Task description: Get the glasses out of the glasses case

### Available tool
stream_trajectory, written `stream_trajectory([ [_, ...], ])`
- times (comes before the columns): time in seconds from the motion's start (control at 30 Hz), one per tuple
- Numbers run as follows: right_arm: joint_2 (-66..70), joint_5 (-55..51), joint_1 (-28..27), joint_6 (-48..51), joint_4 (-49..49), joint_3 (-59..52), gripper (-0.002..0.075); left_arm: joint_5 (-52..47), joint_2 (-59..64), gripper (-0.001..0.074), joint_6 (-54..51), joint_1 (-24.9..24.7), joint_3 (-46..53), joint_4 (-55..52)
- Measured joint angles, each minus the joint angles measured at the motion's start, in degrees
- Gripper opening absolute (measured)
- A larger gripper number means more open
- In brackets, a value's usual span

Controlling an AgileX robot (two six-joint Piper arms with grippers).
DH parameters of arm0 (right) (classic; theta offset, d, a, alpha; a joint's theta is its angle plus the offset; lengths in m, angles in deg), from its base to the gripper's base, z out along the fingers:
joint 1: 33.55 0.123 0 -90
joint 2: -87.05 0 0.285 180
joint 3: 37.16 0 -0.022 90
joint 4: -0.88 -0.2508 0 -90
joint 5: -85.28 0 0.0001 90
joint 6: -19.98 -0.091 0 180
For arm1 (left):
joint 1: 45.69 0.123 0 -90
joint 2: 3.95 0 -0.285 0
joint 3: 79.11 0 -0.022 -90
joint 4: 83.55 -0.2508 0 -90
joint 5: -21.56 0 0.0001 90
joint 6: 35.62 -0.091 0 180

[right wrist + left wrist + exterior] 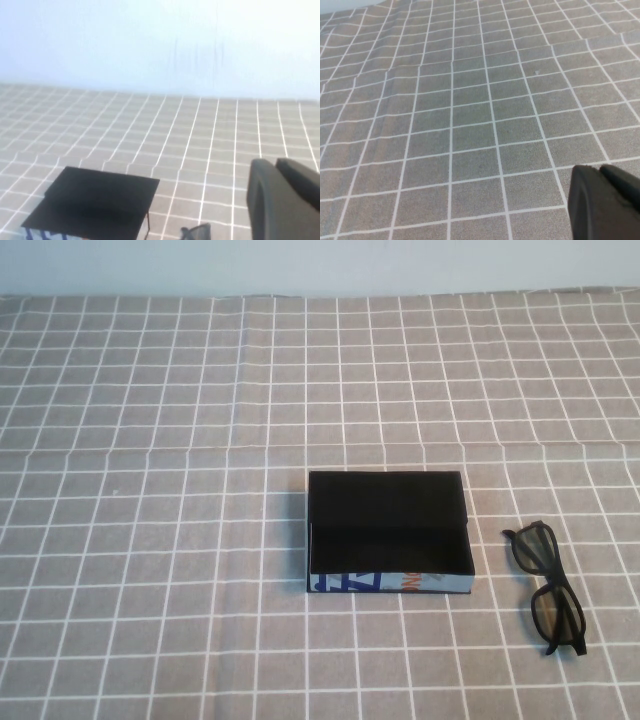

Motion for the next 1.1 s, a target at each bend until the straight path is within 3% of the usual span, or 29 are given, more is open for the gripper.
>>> stream_trajectory([
  [0.27, -7.91, 2.41, -0.55, -5.37, -1.48, -8.78, -0.0016, 0.00, 0.00, -0.0004, 0.00, 0.00, 0.00, 0.00],
  [0.67, -8.27, 5.15, -13.72, -1.76, -10.94, -20.33, -0.0016, 0.00, 0.00, -0.0004, 0.00, 0.00, 0.00, 0.00],
  [1.1, -8.57, 4.72, -14.28, -1.30, -15.80, -22.87, -0.0018, 0.00, 0.00, -0.0004, 0.00, 0.00, 0.00, 0.00],
])
